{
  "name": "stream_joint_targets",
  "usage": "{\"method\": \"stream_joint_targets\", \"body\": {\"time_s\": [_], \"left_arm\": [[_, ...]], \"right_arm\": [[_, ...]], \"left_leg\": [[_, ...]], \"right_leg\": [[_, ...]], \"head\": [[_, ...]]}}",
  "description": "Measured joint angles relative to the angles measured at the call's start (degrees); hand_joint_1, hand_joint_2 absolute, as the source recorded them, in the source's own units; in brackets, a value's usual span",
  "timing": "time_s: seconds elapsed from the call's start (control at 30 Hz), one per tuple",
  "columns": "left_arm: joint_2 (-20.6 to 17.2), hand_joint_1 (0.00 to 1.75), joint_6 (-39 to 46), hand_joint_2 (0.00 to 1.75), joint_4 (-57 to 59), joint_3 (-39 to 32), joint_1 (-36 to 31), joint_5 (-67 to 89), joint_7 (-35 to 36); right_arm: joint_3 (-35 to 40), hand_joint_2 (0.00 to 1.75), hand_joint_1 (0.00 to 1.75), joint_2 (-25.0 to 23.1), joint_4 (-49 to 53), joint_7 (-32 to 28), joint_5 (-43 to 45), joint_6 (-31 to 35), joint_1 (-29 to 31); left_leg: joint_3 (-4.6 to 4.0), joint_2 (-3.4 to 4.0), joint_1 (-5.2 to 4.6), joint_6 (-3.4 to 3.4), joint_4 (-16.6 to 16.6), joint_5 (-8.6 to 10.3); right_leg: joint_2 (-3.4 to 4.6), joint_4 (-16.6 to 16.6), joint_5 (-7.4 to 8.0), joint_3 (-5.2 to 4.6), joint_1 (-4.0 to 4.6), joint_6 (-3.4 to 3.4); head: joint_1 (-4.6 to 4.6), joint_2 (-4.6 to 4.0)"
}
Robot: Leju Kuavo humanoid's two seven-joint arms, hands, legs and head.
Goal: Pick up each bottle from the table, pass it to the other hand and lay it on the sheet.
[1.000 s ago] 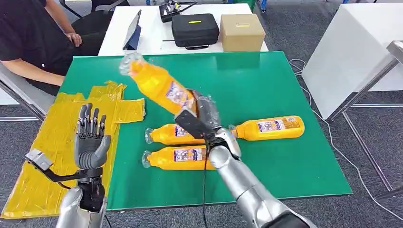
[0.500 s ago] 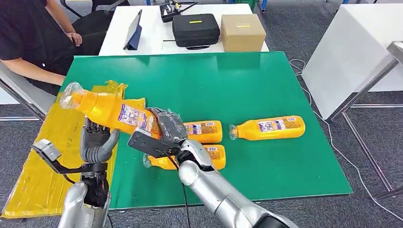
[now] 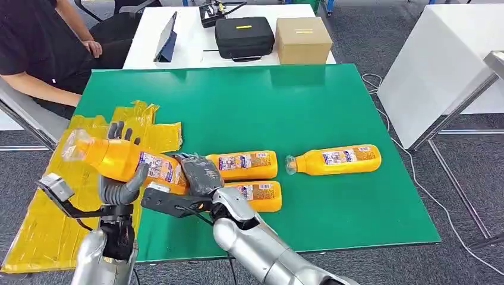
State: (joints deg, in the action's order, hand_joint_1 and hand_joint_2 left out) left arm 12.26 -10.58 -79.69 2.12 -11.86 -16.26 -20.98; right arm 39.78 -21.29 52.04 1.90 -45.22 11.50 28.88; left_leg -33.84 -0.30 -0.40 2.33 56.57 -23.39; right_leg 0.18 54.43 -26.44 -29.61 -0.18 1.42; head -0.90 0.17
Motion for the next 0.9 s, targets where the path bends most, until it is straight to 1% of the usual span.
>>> {"method": "stream_joint_targets", "body": {"time_s": [0.27,0.33,0.37,0.4,0.47,0.53,0.57,0.67,0.73,0.8,0.87,0.9], "left_arm": [[0.00,0.00,0.00,1.75,-0.02,0.37,0.58,-0.04,0.00],[0.00,0.00,0.00,1.75,-0.02,0.37,0.62,-0.04,0.00],[0.00,1.64,0.00,1.75,-0.02,0.37,0.63,-0.04,0.00],[-0.02,1.75,0.00,1.75,-0.02,0.37,0.63,-0.04,0.00],[-0.02,1.75,0.00,1.75,-0.02,0.39,0.64,-0.04,0.00],[0.00,1.75,-0.11,1.75,-0.02,0.59,0.74,-0.04,0.00],[-0.02,1.75,-0.22,1.75,-0.02,0.79,0.81,-0.04,-0.02],[-0.02,1.75,-0.28,1.75,-0.02,1.25,1.00,0.06,-0.22],[-0.02,1.75,-0.44,1.75,-0.02,1.25,1.29,0.11,-0.44],[-0.02,1.75,-0.59,1.75,-0.02,1.27,1.57,0.13,-0.61],[-0.07,1.75,-0.63,1.75,-0.02,1.27,1.63,0.13,-0.72],[-0.09,1.75,-0.66,1.75,-0.02,1.27,1.62,0.13,-0.72]], "right_arm": [[1.57,1.75,1.69,0.02,-0.09,0.52,-0.07,0.00,0.04],[1.66,1.75,1.62,0.02,-0.11,0.52,-0.07,0.00,0.04],[1.68,1.75,1.59,0.02,-0.11,0.52,-0.07,0.00,0.04],[1.70,1.75,1.59,0.02,-0.11,0.52,-0.06,-0.04,0.04],[1.77,1.75,1.55,0.02,-0.20,0.59,-0.09,-0.07,0.04],[1.90,1.75,1.59,0.02,-0.26,0.74,-0.15,0.04,0.04],[1.94,1.75,1.57,0.02,-0.28,0.76,-0.20,0.18,0.04],[1.94,1.75,1.64,0.11,-0.42,0.74,-0.48,0.57,0.03],[1.94,1.75,1.64,0.20,-0.48,0.70,-0.96,0.63,0.01],[1.94,1.75,1.61,0.28,-0.59,0.63,-1.11,0.61,-0.03],[1.94,1.75,1.71,0.28,-0.68,0.52,-1.22,0.61,-0.07],[1.94,1.75,1.66,0.28,-0.70,0.50,-1.29,0.61,-0.07]], "left_leg": [[-0.02,0.00,-0.02,0.00,0.00,0.00],[-0.01,0.00,-0.01,0.00,0.00,0.00],[-0.01,0.00,-0.01,0.00,0.00,0.00],[-0.01,0.00,-0.01,0.00,0.00,0.00],[-0.01,0.00,-0.01,0.00,0.00,0.00],[-0.01,0.00,-0.01,0.00,0.00,0.00],[-0.01,0.00,-0.01,0.00,0.00,0.00],[-0.02,0.01,-0.01,0.00,0.00,0.00],[-0.02,0.01,-0.01,0.00,0.00,0.00],[-0.02,0.00,-0.01,0.00,0.00,0.00],[-0.03,0.01,-0.01,0.00,0.00,0.00],[-0.03,0.01,-0.01,0.00,0.00,0.00]], "right_leg": [[0.00,-0.01,0.00,-0.02,-0.01,0.00],[0.00,-0.01,0.00,-0.01,-0.01,0.00],[0.00,-0.01,0.00,-0.01,-0.01,0.00],[0.00,-0.01,0.00,-0.01,-0.01,0.00],[0.00,-0.01,0.00,-0.02,-0.01,0.00],[0.00,-0.01,0.00,-0.02,-0.01,0.00],[0.00,0.00,0.00,-0.01,-0.01,0.00],[0.00,0.00,0.00,-0.01,-0.01,0.00],[0.00,0.00,0.00,-0.02,-0.01,0.00],[0.00,-0.01,0.00,-0.03,-0.01,0.00],[0.00,-0.01,0.00,-0.04,-0.01,0.00],[0.00,-0.01,0.00,-0.03,-0.01,0.00]], "head": [[0.00,0.00],[0.00,0.00],[0.00,0.02],[0.00,0.00],[0.00,0.00],[0.00,0.02],[0.00,0.00],[0.02,0.02],[0.00,0.02],[0.00,0.00],[0.00,0.00],[0.00,0.00]]}}
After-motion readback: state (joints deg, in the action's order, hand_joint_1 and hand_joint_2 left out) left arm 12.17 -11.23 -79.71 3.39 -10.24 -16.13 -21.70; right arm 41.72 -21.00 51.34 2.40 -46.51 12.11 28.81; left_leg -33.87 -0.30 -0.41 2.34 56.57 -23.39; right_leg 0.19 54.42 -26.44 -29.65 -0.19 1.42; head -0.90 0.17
